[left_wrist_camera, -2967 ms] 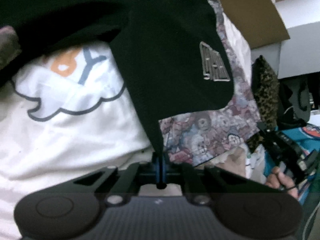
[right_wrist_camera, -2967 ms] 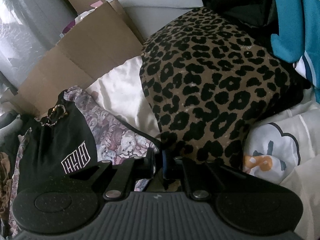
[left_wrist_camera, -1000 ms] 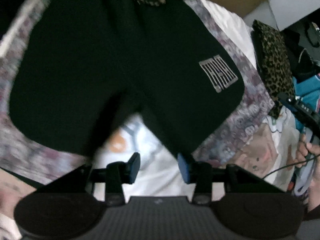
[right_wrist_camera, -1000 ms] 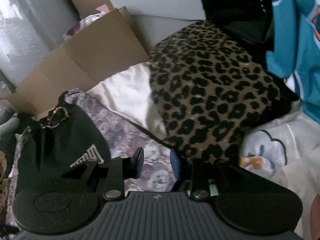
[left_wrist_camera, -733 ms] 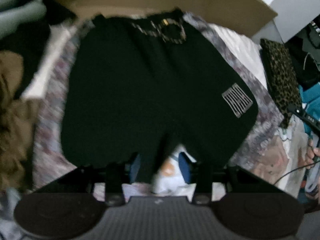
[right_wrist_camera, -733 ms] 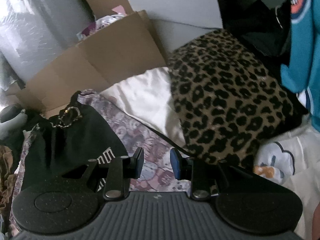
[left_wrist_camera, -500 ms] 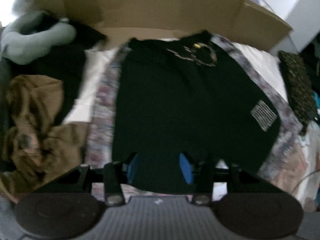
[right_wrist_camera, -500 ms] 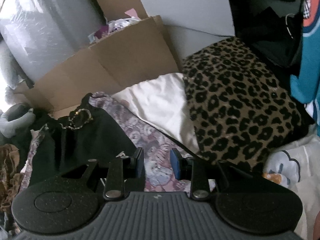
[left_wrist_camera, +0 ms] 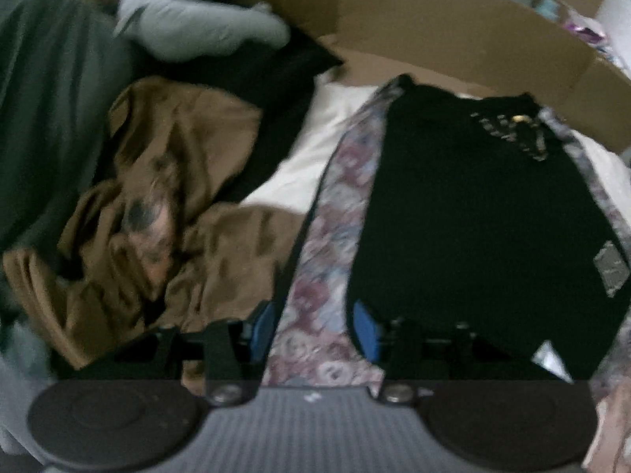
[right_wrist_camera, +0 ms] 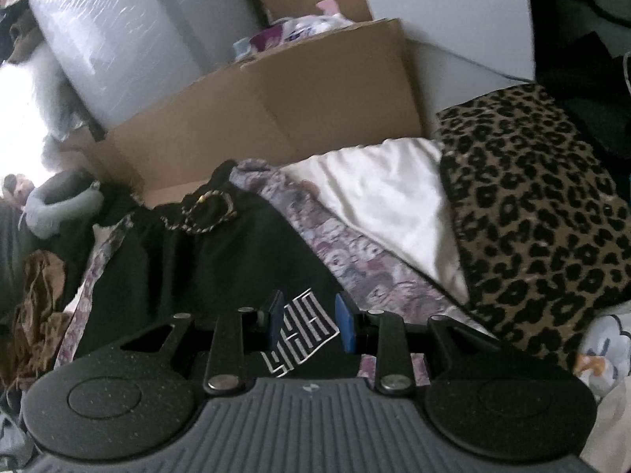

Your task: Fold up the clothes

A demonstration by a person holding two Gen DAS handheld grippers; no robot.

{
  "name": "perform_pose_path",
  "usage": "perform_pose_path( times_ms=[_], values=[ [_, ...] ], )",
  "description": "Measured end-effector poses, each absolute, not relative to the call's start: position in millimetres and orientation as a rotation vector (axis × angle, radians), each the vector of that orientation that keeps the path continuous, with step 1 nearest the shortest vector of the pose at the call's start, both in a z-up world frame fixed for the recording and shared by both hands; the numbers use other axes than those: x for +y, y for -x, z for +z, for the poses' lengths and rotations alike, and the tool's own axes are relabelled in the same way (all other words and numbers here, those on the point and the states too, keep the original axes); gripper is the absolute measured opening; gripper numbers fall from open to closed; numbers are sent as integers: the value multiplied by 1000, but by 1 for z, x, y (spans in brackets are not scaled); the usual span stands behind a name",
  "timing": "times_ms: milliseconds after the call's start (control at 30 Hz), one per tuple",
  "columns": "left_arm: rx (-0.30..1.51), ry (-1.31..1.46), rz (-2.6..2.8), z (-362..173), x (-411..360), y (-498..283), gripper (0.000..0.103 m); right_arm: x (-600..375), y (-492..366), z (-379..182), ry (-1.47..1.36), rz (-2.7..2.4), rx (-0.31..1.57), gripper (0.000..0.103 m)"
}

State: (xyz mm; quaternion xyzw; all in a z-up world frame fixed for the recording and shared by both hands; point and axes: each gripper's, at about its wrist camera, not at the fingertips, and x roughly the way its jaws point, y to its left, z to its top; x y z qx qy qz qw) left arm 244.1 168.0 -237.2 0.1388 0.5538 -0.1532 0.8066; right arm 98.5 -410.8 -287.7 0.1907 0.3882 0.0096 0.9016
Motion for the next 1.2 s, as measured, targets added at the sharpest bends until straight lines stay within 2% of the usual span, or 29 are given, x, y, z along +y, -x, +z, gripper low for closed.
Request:
perform_pose_path(
  times_ms=[267, 667, 967, 1200],
  values=[
    [1193, -277, -229, -282, 206, -234, 47, -378, -109, -291, -330, 82, 827, 32],
    [1189, -548, -486, -304, 242, -251, 44, -337, -118, -304, -243, 138, 882, 32],
    [1225, -671, -671, -311, 232, -246, 44, -295, -131, -320, -142, 248, 959, 32],
    [1204, -597, -715, -321, 232, -230, 31, -248, -138, -322, -36, 384, 1027, 32]
  ],
)
